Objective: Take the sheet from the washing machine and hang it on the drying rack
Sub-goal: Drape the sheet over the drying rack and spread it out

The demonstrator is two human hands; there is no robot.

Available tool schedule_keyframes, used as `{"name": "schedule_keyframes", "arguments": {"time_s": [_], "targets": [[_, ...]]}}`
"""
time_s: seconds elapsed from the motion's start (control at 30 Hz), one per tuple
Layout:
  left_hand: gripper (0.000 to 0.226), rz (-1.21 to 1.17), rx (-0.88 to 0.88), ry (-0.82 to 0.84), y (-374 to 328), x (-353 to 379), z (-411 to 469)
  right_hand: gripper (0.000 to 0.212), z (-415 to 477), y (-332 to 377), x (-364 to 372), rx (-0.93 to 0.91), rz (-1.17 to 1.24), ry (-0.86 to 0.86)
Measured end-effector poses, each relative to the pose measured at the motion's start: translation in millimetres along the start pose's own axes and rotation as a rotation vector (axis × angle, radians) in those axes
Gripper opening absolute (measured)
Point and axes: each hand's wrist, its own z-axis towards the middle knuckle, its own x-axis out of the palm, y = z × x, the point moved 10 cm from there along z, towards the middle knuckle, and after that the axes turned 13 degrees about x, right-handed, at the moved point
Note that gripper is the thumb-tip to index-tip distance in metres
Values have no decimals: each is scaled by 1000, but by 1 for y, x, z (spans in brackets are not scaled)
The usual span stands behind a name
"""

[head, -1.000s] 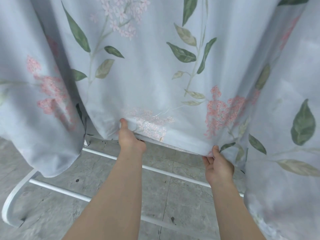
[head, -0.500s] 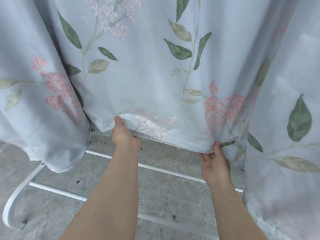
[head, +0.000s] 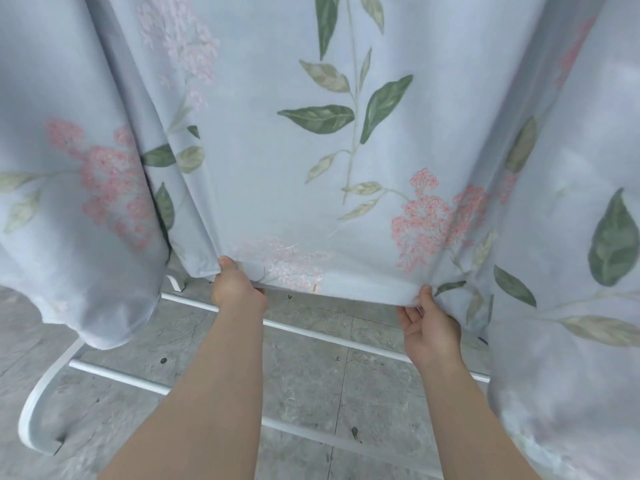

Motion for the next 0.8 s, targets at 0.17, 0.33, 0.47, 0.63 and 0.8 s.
{"name": "schedule_keyframes", "arguments": {"time_s": [0.17,0.33,0.47,0.63,0.8], "targets": [[36,26,-36,-12,2,-5,3,21,-7,-8,10,13,80,84],[34,16,-65,10,5,-3,8,50,-17,-53,32,260,44,447],[38,14,-63,58,7,5,5,86,-33,-119,51,465,-337,507],[38,-19,-91,71,11,6,4,67,-39,-152,101,433,-405,444],[28,-71,-150,119,7,8,1,43,-27,-150,128,309,-327,301]]}}
